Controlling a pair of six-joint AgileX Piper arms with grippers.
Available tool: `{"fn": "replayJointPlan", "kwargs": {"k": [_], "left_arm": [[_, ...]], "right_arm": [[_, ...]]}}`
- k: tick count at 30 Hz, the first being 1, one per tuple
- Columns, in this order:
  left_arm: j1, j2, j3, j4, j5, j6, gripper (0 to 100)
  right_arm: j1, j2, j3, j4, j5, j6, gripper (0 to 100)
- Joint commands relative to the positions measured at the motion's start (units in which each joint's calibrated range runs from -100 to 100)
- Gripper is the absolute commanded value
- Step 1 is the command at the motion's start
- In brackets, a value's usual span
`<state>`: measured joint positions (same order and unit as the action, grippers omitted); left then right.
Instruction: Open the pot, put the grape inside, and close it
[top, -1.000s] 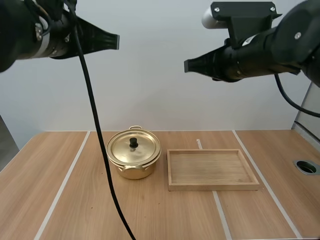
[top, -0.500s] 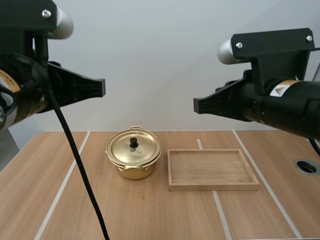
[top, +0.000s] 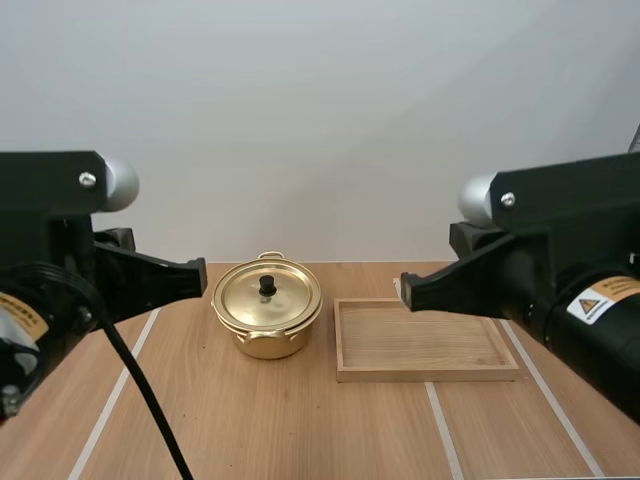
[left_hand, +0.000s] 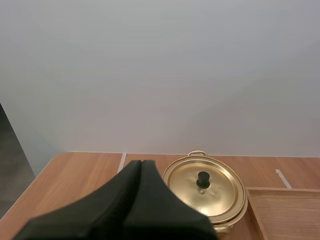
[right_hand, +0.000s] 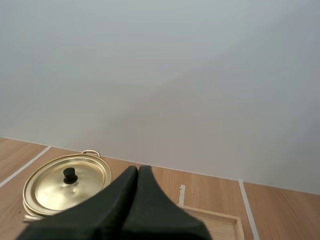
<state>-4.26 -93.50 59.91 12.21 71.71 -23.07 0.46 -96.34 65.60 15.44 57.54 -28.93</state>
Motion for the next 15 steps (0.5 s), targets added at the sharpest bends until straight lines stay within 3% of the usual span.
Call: {"fn": "replayJointPlan", "kwargs": {"k": [1, 8, 15], "left_arm": [[0.27, -1.5, 3.7, 0.5, -6.1, -0.7, 0], [0.51, -2.4, 14.4, 0.5, -19.5, 5.9, 0], [0.68, -2.4, 24.1, 0.5, -32.6, 6.9, 0]], "right_arm": [[-0.2, -1.3, 4.1, -0.4, -5.5, -1.8, 0], [-0.2, -1.3, 15.2, -0.4, -13.0, -2.7, 0], [-0.2, -1.3, 24.5, -0.9, -24.3, -2.7, 0]]}}
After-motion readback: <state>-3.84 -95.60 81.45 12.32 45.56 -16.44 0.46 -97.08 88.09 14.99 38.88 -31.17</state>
